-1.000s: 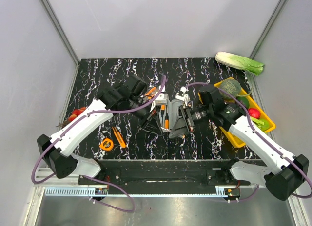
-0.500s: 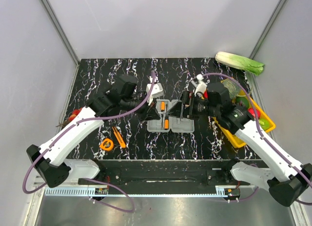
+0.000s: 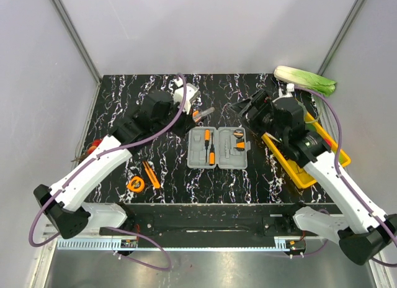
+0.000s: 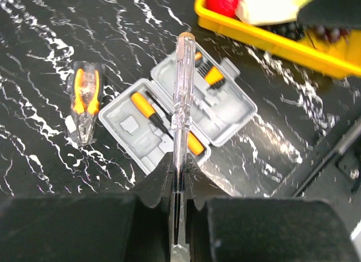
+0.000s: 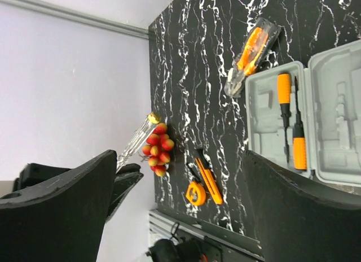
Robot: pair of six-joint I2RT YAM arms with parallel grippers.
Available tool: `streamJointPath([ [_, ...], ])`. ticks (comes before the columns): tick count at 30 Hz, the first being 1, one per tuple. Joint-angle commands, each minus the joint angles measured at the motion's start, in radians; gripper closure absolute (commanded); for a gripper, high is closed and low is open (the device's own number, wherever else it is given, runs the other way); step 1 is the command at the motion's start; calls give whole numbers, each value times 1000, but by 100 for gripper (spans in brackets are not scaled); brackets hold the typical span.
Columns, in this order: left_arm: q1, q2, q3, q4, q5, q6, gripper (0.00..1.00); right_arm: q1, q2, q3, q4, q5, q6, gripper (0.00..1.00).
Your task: Pack the tool kit
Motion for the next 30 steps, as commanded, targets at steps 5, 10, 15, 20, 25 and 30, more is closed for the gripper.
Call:
streamJointPath([
  [5, -35, 91, 93, 77, -306, -313, 100, -38, 99, 95, 54, -1, 78, 3],
  [10, -49, 129, 96, 34, -372, -473, 100, -50, 121, 104, 65, -7, 82, 2],
  [15, -71, 115, 81, 54, -395, -508, 100, -53, 145, 97, 92, -22, 88, 2],
  [20, -104, 109, 57, 94, -412, -542, 100, -52, 165, 75, 141, -94, 98, 3],
  [25, -144, 117, 49, 108, -459, -573, 100, -52, 182, 68, 180, -138, 106, 8],
  [30, -164, 112, 44, 121, -498, -597, 100, -52, 210, 57, 253, -187, 143, 20],
])
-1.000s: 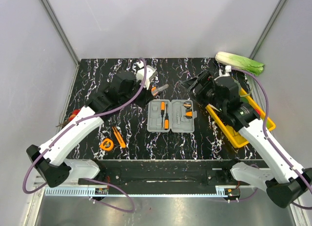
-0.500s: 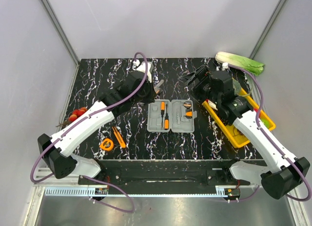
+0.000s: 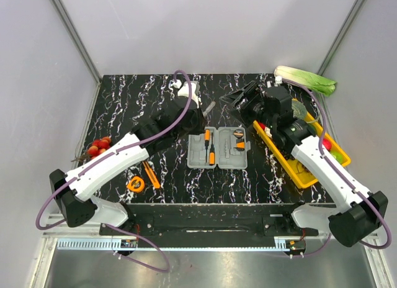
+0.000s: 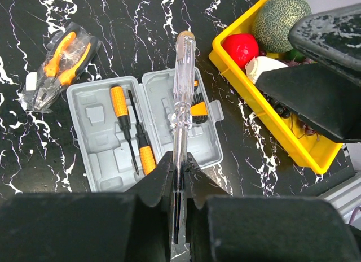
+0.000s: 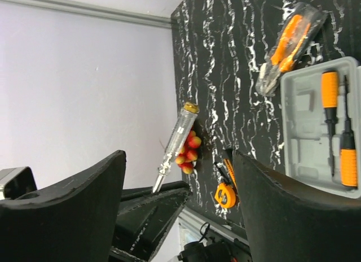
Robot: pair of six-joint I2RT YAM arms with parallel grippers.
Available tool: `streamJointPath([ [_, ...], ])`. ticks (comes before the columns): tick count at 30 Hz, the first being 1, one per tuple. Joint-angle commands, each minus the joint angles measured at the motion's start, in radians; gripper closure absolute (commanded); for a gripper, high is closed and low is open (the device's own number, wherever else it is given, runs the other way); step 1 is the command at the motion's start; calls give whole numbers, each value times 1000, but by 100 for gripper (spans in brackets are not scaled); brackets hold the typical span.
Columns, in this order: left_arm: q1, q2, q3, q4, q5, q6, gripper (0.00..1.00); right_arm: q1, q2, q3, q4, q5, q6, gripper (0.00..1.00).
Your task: Pack the tool kit
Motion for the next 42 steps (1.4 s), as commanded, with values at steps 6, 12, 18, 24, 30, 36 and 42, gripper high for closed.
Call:
streamJointPath([
  [6, -28, -37, -18, 111, -105, -38, 100, -4, 67, -28, 208, -157, 128, 28],
  [12, -60, -21, -26, 175, -121, 4, 100, -4, 134, -50, 329, -244, 265, 38],
  [18, -85, -8, -27, 184, -134, 25, 100, -4, 162, -74, 400, -255, 323, 62],
  [24, -87, -11, -27, 178, -121, 40, 74, -5, 153, -80, 401, -249, 323, 94],
  [30, -85, -83, -85, 184, -110, 72, 15, -53, 148, -105, 320, -260, 218, 100],
  [36, -10, -186, -277, 276, 86, 59, 12, -113, 154, -71, 3, -197, -148, 100],
  [42, 220, -162, -409, 264, 284, -64, 12, -111, 275, 22, -247, -99, -477, 100],
])
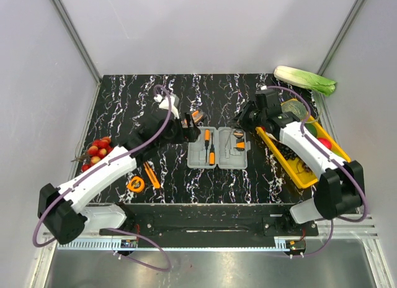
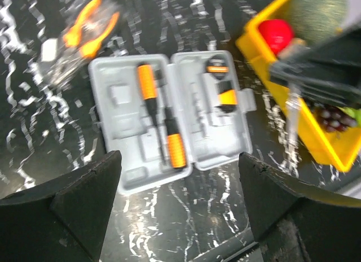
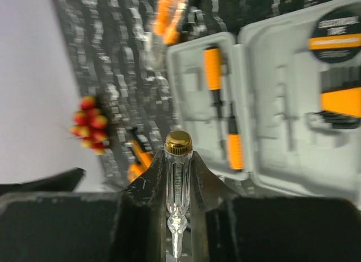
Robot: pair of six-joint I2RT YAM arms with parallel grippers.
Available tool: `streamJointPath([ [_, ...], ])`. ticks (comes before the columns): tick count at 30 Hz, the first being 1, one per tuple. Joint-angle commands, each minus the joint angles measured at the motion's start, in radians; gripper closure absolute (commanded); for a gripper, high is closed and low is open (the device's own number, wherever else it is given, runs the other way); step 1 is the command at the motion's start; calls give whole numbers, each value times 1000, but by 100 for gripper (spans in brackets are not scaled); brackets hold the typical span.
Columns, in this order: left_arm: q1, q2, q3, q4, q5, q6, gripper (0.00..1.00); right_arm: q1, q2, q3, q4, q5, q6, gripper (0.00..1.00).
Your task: Pack the tool kit
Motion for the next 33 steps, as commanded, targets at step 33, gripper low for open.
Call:
streamJointPath([
  [33, 245, 393, 42, -102, 309, -26, 21, 227, 397, 146, -83, 621, -478, 100],
])
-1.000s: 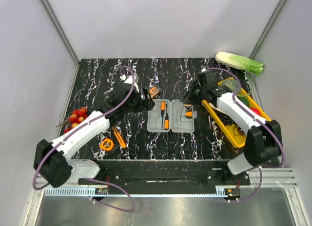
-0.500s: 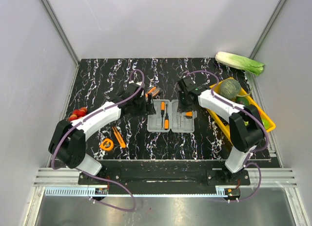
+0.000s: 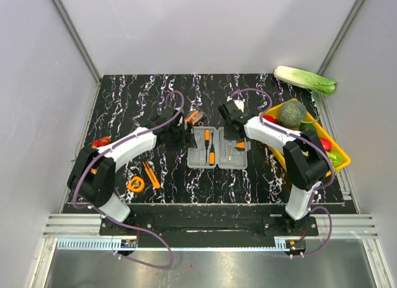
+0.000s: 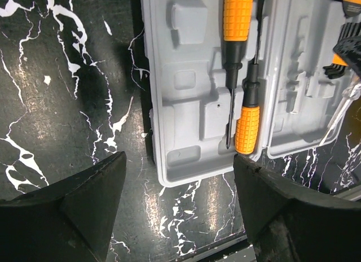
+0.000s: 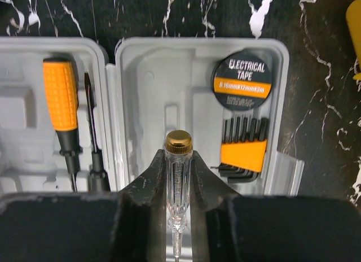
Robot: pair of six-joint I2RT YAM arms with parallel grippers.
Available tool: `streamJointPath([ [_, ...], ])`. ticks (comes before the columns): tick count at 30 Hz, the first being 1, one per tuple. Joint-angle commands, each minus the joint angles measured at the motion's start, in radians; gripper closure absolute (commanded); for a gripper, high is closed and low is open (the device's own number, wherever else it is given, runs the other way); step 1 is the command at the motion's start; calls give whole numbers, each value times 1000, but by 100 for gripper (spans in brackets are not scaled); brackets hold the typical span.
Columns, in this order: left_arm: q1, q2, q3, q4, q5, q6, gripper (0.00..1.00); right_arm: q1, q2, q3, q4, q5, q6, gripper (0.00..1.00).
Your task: Pack the tool kit
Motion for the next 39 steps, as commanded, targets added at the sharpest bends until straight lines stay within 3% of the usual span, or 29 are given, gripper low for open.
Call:
streamJointPath([
  [1, 14, 12, 34, 14, 33, 13, 21, 8, 2, -29, 115, 95, -36, 100],
  [19, 36, 42, 43, 14, 69, 8, 21, 31, 74, -78, 191, 155, -30, 100],
  [25, 39, 42, 42, 14, 68, 8, 21, 31, 77, -83, 188, 161, -18, 85],
  [29, 42, 41, 40, 14, 69, 5, 21, 31, 68, -81, 180, 152, -17, 68],
  [32, 45, 42, 39, 13, 69, 5, 21, 29, 60, -83, 169, 147, -21, 64],
  [35, 46, 42, 37, 13, 68, 5, 21, 29, 51, -81, 159, 139, -22, 66],
  [39, 49, 45, 39, 13, 68, 5, 21, 29, 36, -81, 142, 133, -16, 80],
])
